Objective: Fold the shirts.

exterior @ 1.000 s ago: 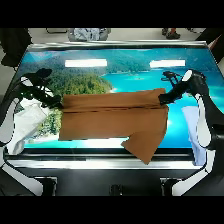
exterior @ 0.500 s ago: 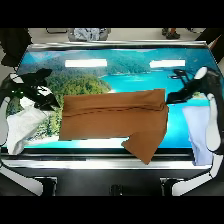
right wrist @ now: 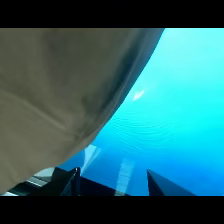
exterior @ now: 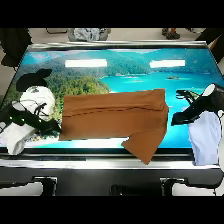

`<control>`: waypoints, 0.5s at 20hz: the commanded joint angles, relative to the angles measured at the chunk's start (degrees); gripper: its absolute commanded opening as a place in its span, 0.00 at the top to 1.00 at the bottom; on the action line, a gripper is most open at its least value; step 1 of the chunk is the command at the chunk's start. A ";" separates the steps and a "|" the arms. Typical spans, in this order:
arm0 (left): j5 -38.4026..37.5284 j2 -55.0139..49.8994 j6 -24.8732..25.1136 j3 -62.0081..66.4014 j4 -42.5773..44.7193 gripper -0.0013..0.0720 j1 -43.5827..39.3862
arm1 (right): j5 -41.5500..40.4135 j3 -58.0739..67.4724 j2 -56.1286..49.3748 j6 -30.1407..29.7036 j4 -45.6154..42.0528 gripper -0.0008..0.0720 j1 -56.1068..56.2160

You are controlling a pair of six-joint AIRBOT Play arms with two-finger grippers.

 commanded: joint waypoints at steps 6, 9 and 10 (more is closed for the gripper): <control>9.51 1.92 1.57 -7.56 -4.26 0.73 -0.50 | -0.50 -5.57 3.28 -2.32 -0.20 0.28 -0.15; 9.53 1.95 1.62 -7.56 -4.61 0.94 -0.50 | -4.37 -15.28 6.80 -5.92 4.61 0.28 -0.17; 9.49 1.97 1.81 -7.56 -4.61 0.94 -0.48 | -5.84 -18.51 7.06 -6.14 5.49 0.28 -0.17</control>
